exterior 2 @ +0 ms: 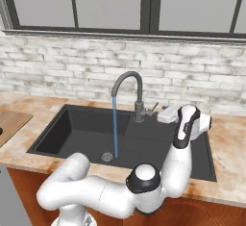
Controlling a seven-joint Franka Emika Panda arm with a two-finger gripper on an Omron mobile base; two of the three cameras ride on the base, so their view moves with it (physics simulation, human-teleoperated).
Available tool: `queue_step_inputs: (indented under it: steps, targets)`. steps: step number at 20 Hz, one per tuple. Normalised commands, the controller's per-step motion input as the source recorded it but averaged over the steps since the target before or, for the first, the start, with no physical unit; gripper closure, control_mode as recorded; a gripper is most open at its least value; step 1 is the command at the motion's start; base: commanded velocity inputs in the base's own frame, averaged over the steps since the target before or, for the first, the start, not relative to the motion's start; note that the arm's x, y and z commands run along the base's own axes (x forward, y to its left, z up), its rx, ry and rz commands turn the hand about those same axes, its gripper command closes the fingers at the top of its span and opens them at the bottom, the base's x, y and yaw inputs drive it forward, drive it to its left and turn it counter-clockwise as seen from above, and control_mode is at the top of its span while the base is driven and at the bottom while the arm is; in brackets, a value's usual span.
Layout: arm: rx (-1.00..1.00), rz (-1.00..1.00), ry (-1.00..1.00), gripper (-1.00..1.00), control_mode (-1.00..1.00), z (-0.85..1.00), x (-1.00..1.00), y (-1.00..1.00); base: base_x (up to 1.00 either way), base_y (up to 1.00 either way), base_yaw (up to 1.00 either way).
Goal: Pick the kiwi from the sink and place it on the cutting board to airdry. Then turn off the sink faucet.
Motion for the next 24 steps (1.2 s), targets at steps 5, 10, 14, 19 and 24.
queue_step_inputs:
  steps: [5, 10, 14, 19, 24]
  targets:
    - [0.02, 0.00, 0.00, -1.00, -1.00, -0.27, 0.40, 0.00, 0.00, 0.00, 0.00]
    - [0.03, 0.04, 0.03, -1.00, -1.00, -0.03, 0.59, 0.00, 0.00, 0.00, 0.00]
    - [0.04, 0.07, 0.07, -1.00, -1.00, -0.10, 0.60, 0.00, 0.00, 0.00, 0.00]
    - [0.03, 0.08, 0.06, -1.00, -1.00, -0.20, 0.45, 0.03, 0.00, 0.00, 0.00]
    - [0.00, 0.10, 0.01, -1.00, -1.00, -0.12, 0.16, 0.46, 0.00, 0.00, 0.00]
